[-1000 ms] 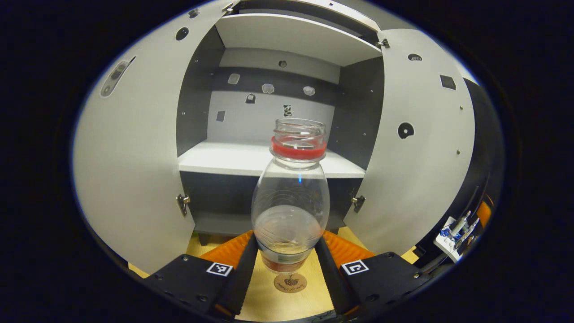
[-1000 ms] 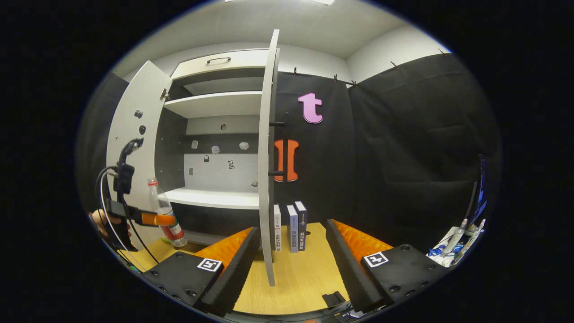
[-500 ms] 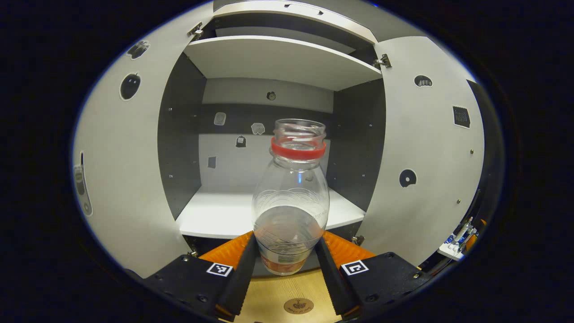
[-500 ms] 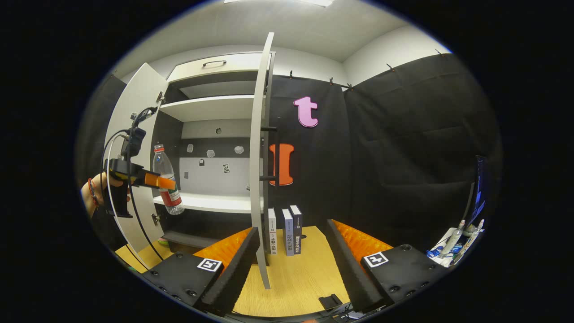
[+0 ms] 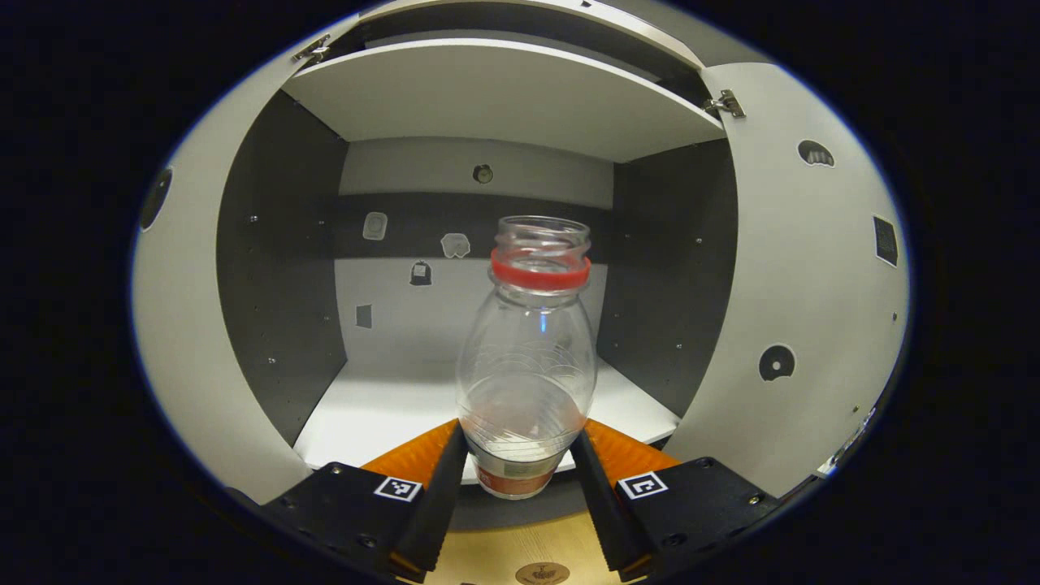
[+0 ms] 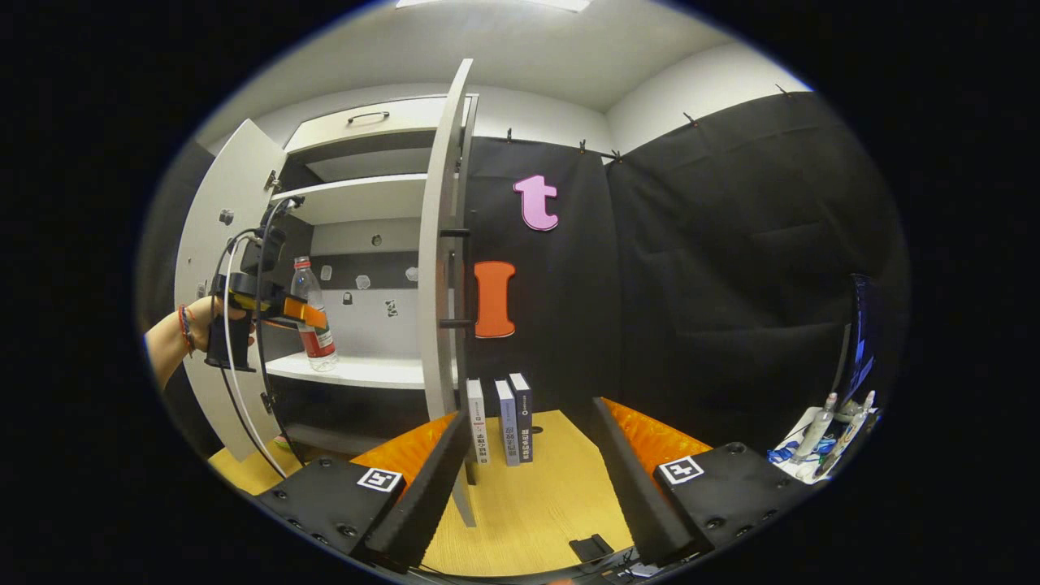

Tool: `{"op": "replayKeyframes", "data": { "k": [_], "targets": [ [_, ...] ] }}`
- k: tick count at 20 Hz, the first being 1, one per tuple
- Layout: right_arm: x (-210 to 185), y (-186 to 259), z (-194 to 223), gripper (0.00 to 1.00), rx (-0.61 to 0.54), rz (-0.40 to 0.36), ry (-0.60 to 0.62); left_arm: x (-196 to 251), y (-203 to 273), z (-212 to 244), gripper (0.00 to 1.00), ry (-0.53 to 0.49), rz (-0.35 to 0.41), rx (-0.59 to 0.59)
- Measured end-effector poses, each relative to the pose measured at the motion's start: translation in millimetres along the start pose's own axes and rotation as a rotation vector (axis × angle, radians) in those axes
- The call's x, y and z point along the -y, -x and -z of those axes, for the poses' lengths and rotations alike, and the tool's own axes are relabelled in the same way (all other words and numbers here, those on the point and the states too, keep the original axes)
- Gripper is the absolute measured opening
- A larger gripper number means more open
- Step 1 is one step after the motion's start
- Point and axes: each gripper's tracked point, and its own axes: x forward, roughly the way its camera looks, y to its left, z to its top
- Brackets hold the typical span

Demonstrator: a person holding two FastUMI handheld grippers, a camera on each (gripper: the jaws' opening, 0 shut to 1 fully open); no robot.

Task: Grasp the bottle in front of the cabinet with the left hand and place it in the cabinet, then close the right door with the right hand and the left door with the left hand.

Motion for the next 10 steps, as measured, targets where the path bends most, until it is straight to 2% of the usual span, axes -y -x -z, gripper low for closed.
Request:
{"op": "replayKeyframes", "data": {
  "k": [1,2,6,7,10],
  "targets": [
    [3,-1,1,0.89,-0.004,0.007,-0.004,-1,-8,0,0.74,0.004,0.0,-0.011],
    [4,-2,0,0.98,-0.004,0.01,-0.009,-3,-15,0,0.74,0.014,-0.001,-0.02],
    [8,-7,3,0.98,-0.014,0.017,-0.013,-10,-43,5,0.74,0.051,-0.007,-0.067],
    [8,-9,4,0.89,-0.017,0.019,-0.012,-13,-48,7,0.74,0.053,-0.018,-0.079],
    [10,-14,7,0.89,-0.025,0.027,-0.012,-12,-60,12,0.74,0.057,-0.025,-0.095]
  ]
}}
